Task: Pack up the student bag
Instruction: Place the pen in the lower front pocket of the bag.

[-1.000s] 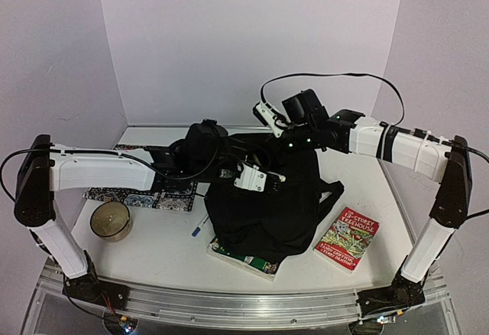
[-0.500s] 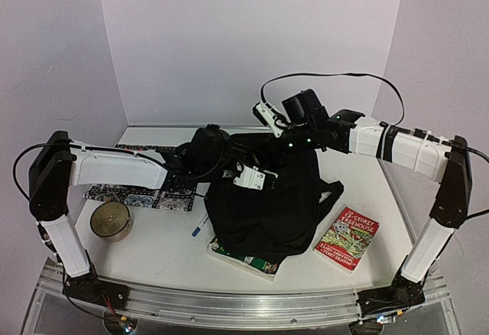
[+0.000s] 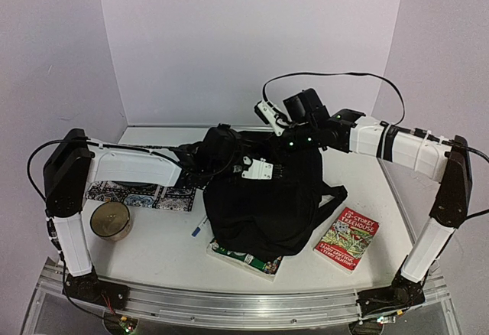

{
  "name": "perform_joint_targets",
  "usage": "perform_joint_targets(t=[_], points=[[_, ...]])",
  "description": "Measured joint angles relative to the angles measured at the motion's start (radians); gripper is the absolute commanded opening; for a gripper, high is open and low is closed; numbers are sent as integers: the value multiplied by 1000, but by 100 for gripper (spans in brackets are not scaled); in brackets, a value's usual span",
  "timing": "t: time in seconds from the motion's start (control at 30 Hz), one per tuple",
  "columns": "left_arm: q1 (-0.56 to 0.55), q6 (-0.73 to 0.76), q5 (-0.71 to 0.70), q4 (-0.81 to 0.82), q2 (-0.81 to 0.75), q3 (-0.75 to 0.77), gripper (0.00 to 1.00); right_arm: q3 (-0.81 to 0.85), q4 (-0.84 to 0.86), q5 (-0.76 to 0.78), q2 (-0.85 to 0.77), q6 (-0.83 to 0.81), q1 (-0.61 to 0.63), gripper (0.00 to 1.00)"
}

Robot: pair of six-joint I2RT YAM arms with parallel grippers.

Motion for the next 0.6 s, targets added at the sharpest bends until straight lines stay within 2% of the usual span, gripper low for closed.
perform_joint_targets(t=[0.17, 0.43, 0.6], points=[[0, -19, -24, -1, 10, 6, 37, 0, 3, 0, 0, 3, 0, 0], [0, -50, -5, -15, 5, 5, 60, 0, 6, 0, 0, 9, 0, 0], [-2, -82, 27, -30, -37, -17, 70, 0, 18, 12, 0, 15, 0, 0]])
